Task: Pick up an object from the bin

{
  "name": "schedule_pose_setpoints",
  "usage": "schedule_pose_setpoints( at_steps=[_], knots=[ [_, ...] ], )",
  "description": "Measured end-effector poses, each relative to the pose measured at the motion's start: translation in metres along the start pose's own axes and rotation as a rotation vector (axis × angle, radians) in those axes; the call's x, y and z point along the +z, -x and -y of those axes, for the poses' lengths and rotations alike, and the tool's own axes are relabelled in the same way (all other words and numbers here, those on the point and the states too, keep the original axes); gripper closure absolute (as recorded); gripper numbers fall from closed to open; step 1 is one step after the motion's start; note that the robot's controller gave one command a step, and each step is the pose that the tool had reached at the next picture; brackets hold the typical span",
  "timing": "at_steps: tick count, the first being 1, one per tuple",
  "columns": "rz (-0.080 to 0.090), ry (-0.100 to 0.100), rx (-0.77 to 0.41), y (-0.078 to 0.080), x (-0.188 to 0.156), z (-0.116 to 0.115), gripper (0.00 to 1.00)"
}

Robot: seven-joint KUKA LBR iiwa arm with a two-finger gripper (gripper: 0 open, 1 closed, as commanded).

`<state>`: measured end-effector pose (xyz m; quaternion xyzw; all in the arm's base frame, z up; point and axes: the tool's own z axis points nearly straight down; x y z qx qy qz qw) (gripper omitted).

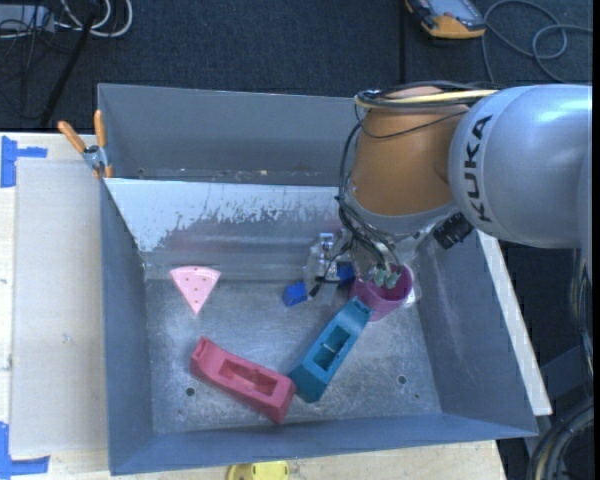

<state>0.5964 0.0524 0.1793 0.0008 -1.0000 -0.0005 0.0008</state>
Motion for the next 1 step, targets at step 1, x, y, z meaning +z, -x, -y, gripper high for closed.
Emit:
schedule_pose_setpoints(
  at_steps=[1],
  knots=[
    [0.0,0.0,0.0,0.0,0.0,0.0,1.0]
  ],
)
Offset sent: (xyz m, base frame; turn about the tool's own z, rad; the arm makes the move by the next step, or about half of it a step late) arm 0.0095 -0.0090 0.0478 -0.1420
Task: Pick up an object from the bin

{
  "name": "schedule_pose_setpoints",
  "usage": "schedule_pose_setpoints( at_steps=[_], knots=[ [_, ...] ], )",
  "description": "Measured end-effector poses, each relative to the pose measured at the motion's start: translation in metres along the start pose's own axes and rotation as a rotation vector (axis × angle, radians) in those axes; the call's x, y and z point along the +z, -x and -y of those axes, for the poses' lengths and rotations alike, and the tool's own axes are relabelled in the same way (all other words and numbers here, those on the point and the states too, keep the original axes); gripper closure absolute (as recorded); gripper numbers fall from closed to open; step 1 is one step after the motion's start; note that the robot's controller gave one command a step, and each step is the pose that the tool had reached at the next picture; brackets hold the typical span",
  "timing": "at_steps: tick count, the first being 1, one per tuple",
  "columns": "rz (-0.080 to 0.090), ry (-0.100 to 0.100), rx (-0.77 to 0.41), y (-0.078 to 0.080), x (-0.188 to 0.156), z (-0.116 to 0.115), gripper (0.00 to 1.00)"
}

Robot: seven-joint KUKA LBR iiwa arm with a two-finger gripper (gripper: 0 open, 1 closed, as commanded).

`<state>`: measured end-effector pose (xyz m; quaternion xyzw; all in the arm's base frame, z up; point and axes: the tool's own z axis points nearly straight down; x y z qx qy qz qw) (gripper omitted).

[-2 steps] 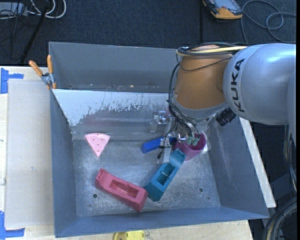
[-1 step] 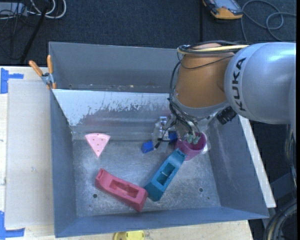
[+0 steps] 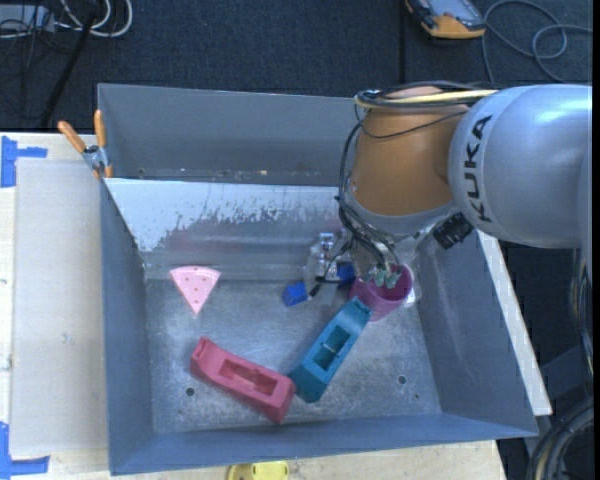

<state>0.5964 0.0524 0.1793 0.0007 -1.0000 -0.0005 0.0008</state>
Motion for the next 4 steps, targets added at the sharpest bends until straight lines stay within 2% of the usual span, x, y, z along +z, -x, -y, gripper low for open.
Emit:
schedule_pose_setpoints(
  at_steps=[1,2,3,4],
  knots=[
    [-0.004,-0.001,-0.044,0.002,-0.012,0.001,1.0],
    [0.002,-0.001,-0.147,-0.015,-0.065,-0.026,1.0],
    [0.0,0.0,-0.265,-0.013,-0.052,-0.026,0.0],
    [0.0,0.0,-0.264,-0.013,-0.053,-0.026,0.0]
  ],
)
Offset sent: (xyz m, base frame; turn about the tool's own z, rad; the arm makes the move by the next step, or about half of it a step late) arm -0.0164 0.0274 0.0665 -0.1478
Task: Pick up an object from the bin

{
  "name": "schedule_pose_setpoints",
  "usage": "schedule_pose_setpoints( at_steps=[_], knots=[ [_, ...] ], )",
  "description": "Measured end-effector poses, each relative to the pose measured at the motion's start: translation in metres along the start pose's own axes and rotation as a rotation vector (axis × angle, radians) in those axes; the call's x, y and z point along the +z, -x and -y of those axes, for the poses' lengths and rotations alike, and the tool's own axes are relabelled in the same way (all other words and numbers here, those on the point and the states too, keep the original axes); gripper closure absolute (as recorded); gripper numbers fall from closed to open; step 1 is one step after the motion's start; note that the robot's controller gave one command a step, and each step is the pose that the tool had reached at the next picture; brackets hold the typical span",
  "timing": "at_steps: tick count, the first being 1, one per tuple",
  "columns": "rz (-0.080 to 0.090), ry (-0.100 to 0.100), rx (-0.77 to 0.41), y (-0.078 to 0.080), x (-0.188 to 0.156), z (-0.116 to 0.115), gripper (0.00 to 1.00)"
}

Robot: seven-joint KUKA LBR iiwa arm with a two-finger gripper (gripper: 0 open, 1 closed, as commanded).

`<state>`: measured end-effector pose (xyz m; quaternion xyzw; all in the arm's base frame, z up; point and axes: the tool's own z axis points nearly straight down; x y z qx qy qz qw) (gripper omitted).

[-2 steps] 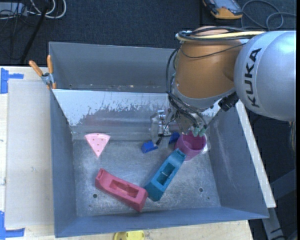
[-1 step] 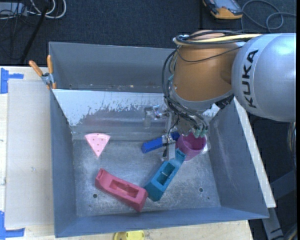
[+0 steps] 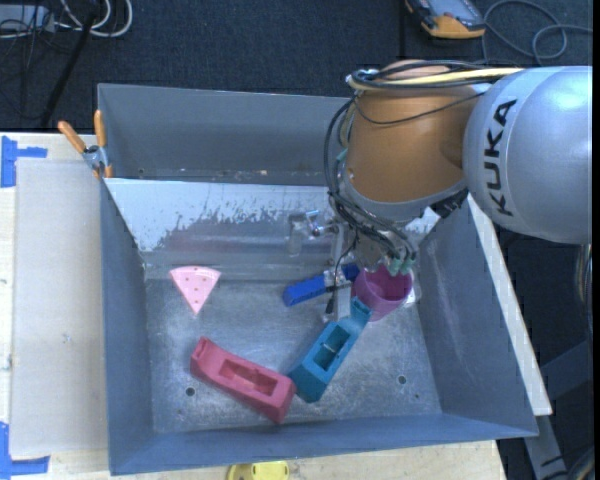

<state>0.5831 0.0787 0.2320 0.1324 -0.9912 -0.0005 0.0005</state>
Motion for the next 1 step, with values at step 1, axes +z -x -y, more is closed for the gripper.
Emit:
schedule_pose_setpoints(
  at_steps=[1],
  knots=[
    [0.01,-0.001,-0.062,-0.019,0.0189,0.006,0.0]
  ],
)
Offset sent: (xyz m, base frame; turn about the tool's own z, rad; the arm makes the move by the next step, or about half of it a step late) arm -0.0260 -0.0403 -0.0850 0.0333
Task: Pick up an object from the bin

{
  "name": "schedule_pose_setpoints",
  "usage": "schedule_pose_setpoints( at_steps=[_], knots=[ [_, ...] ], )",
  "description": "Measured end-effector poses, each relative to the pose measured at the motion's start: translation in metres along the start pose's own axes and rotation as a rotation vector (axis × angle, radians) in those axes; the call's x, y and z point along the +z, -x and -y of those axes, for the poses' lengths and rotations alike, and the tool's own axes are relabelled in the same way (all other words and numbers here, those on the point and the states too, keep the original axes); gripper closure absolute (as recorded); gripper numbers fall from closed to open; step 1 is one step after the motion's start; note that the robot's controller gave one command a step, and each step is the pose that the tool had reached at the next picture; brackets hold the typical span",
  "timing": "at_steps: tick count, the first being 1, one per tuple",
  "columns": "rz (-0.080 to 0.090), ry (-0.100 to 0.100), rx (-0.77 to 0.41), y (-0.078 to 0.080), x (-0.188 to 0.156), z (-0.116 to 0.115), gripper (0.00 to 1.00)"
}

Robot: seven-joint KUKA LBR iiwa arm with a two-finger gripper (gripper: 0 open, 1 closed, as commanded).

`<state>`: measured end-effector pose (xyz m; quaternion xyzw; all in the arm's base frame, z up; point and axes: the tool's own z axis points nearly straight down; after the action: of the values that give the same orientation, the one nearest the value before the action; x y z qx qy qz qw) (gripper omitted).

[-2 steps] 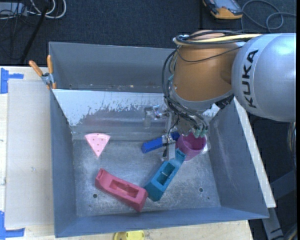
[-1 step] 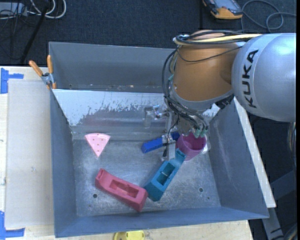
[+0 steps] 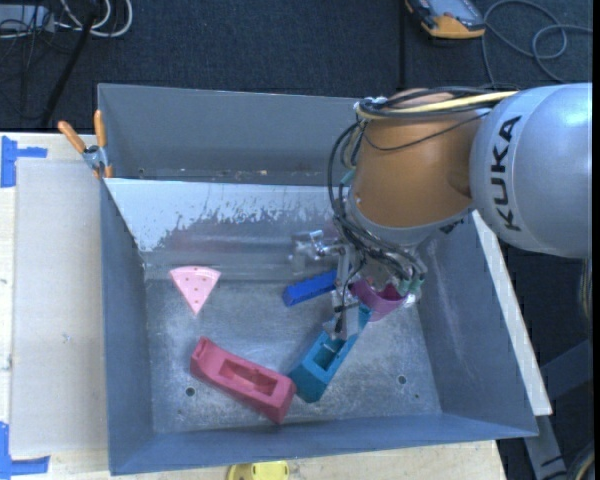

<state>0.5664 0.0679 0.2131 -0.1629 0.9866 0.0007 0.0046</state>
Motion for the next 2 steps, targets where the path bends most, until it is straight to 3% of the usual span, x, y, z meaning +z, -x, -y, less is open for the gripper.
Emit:
schedule_pose_setpoints(
  at_steps=[1,2],
  knots=[
    [-0.003,0.0,-0.033,-0.014,0.014,0.004,0.0],
    [-0.01,0.001,0.012,0.014,0.089,-0.005,1.0]
  ],
)
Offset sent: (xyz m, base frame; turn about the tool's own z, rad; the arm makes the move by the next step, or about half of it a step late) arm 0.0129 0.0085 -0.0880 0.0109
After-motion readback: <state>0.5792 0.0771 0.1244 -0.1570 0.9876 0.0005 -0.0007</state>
